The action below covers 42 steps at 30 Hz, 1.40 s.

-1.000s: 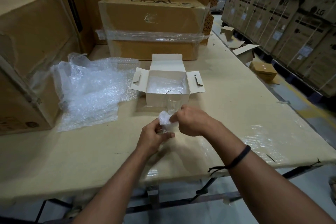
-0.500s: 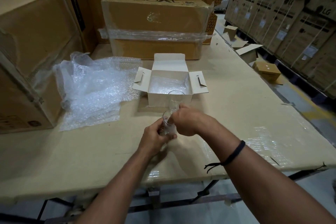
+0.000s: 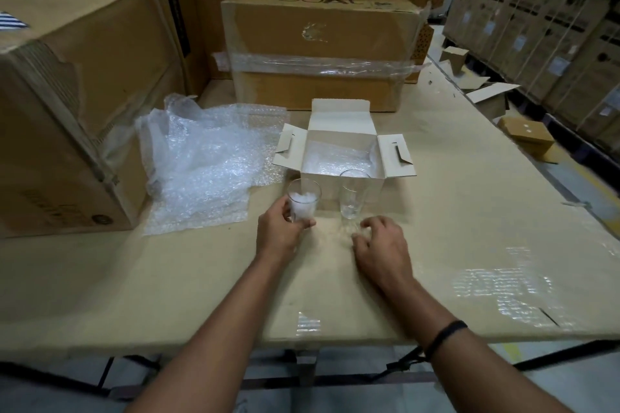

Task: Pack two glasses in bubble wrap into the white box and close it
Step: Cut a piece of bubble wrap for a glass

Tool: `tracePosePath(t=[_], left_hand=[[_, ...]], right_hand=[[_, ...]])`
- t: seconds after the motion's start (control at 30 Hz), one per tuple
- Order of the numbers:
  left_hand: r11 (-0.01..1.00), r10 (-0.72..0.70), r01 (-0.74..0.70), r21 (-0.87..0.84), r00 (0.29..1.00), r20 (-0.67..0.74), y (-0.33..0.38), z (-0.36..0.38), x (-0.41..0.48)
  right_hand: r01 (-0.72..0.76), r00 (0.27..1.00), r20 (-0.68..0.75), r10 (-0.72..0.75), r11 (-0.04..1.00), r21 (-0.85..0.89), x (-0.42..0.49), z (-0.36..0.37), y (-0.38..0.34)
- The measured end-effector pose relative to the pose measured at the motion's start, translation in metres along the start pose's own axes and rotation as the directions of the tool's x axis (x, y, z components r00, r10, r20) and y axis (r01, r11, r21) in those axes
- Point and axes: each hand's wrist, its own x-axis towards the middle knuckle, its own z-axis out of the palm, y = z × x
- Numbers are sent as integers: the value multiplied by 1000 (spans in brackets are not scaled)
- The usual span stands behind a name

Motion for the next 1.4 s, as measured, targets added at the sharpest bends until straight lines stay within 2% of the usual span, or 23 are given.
tracePosePath(t=[0.1,0.23,0.4,0.43,0.5,0.57,0.6,0.7,0.83,0.9,0.97,1.0,1.1,1.17,1.33,1.4], left_hand=[[996,23,-22,87,1000,-14,-1,0,13],[992,40,-38,120,999,-13,2,5,19],[976,22,-52,211,990,143,-2,-7,32],[983,36,-55,178,993,111,0,-13,33],[994,58,-48,102,993,-98,10,-28,36],[992,93,-59,110,938,-333,17,-45,46],[986,132,-79,146,907,-401,19,-54,55],[934,224,-47,355,850,-476,10,-80,97],[799,155,201,567,842,-517,0,-117,149],[735,76,319,598,838,-541,2,-130,164],[740,29,374,559,813,-582,9,-138,173],[745,63,351,567,809,-584,12,-140,176],[697,316,153,700,811,-492,20,-136,173],[711,390,62,701,794,-466,24,-128,160],[808,384,-52,587,802,-458,21,-117,118],[882,296,-32,470,814,-500,19,-122,108]], right_hand=[[91,990,-91,-107,982,-163,-3,20,-1],[105,984,-101,-144,942,-319,-1,23,-6],[111,983,-94,-155,924,-366,-1,25,-5],[115,983,-95,-160,923,-368,-1,26,-4],[113,983,-94,-158,921,-373,-1,26,-4],[117,981,-99,-167,916,-384,0,27,-5],[118,981,-97,-168,914,-388,0,26,-5],[124,980,-98,-175,912,-390,1,27,-6],[109,977,-128,-173,911,-398,1,30,-5],[102,977,-130,-167,911,-400,3,31,-4],[102,977,-134,-167,913,-396,3,31,-3],[102,976,-137,-168,914,-393,3,32,-3],[95,977,-140,-162,914,-395,2,32,-2],[89,978,-137,-157,909,-406,2,32,-2],[90,975,-152,-164,909,-406,2,32,-4],[93,973,-156,-169,909,-405,1,32,-5]])
